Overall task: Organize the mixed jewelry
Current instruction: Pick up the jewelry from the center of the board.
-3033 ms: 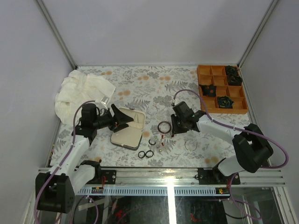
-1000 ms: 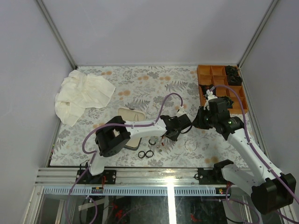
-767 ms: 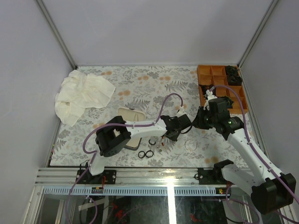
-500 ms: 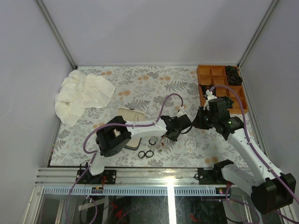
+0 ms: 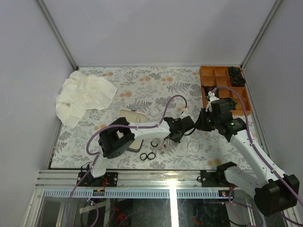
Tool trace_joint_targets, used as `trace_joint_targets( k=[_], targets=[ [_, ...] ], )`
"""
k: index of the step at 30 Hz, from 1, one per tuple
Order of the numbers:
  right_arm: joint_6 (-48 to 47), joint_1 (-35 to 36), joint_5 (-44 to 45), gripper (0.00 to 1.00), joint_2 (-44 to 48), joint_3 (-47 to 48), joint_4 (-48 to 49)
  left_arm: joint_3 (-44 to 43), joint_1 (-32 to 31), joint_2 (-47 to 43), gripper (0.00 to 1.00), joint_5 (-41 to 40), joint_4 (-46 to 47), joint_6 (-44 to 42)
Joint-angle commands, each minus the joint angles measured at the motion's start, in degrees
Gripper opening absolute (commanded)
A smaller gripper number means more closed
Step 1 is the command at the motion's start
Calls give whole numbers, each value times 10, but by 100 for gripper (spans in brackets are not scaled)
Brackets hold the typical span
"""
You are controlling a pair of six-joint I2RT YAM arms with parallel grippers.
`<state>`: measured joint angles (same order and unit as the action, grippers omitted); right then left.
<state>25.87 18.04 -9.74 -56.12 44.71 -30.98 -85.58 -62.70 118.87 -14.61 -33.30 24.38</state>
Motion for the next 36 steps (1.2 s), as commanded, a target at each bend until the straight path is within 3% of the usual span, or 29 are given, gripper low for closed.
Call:
trace_joint_targets(
  k=[1,20,24,26,32,36],
  targets=[
    [-8,-4,-11,23,0,0,10,-3,2,-8,0,-16,26,-9],
    [-5,-3,-38,24,0,-4,16,140,47,-139,0,67,140,21],
    [-3,-3,-85,46,2,-9,34,210,76,-218,0,121,199,39],
    [4,-3,-111,51,5,-15,47,248,91,-259,0,142,225,48],
    [47,-3,-243,53,18,-44,133,345,148,-384,0,236,299,79],
    [123,-3,-341,52,24,-80,262,405,187,-458,0,315,363,111]
  ],
)
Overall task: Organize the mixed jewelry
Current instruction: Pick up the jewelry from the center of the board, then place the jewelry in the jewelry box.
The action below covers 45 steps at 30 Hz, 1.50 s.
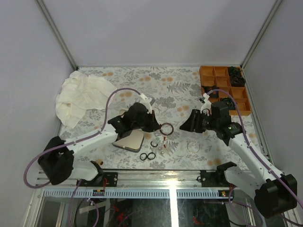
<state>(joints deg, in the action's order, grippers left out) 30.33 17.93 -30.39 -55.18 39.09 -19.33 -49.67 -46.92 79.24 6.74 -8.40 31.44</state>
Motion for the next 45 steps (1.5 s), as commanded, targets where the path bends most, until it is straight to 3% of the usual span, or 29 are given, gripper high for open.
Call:
trace_joint_targets(
  k=[1,4,7,13,18,24,30,35,45],
  targets=[
    [99,-2,-154,52,16,-32,176,59,40,-82,0,120,136,53],
    [165,-2,-199,53,12,-54,281,109,79,-136,0,201,223,102],
    [265,-2,-234,53,0,-88,447,151,112,-172,0,269,320,167],
    [443,-2,-252,57,-58,-128,726,214,144,-177,0,340,540,333],
    [499,2,-256,61,-102,-129,821,248,147,-146,0,357,706,433],
    [499,38,-242,57,-126,-108,830,271,148,-121,0,354,794,485],
    [472,79,-221,53,-140,-75,781,273,147,-140,0,347,743,454],
    [463,98,-212,51,-143,-63,757,260,147,-169,0,339,633,385],
    [436,120,-206,48,-146,-43,713,265,147,-159,0,341,647,393]
  ],
)
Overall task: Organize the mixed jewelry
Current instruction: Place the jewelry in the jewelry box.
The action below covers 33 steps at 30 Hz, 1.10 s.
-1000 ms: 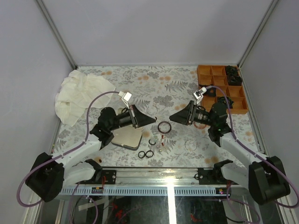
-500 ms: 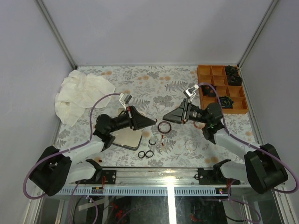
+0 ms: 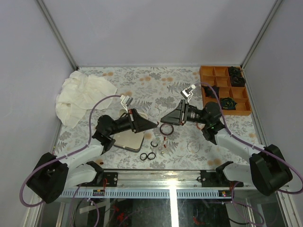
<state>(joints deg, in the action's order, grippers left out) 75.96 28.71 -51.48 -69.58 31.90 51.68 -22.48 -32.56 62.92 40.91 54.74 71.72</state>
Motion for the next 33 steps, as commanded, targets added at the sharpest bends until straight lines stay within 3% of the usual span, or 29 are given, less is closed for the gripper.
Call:
trace_joint_targets(
  k=[1,33],
  targets=[
    [-21,14,5,47,-4,31,1,-6,4,5,0,-2,19,-9],
    [-39,47,9,35,-12,40,-20,2,4,12,0,-6,8,-19]
  ],
)
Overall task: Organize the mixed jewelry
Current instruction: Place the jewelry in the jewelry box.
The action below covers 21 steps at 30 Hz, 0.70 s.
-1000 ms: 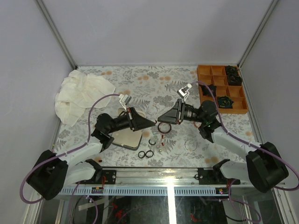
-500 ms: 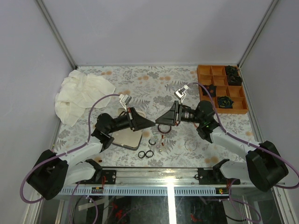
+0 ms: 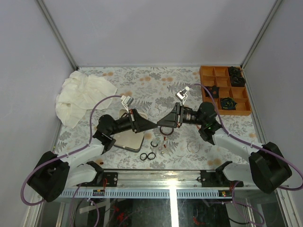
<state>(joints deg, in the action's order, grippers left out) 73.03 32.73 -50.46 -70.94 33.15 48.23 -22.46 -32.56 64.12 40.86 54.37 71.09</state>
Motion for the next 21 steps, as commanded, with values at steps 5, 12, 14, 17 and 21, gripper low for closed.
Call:
trace_joint_targets(
  k=[5,12,14,17,21],
  targets=[
    [-11,8,-2,33,3,26,12,4,4,0,0,-7,12,-13],
    [-11,9,-2,27,3,26,13,2,4,1,0,-7,11,-13],
    [-11,9,-3,25,3,27,13,3,4,2,0,-5,11,-13],
    [-9,8,-3,24,2,27,13,2,4,3,0,-4,9,-13],
    [-10,8,-1,23,3,26,12,2,4,4,0,-4,8,-13]
  ],
)
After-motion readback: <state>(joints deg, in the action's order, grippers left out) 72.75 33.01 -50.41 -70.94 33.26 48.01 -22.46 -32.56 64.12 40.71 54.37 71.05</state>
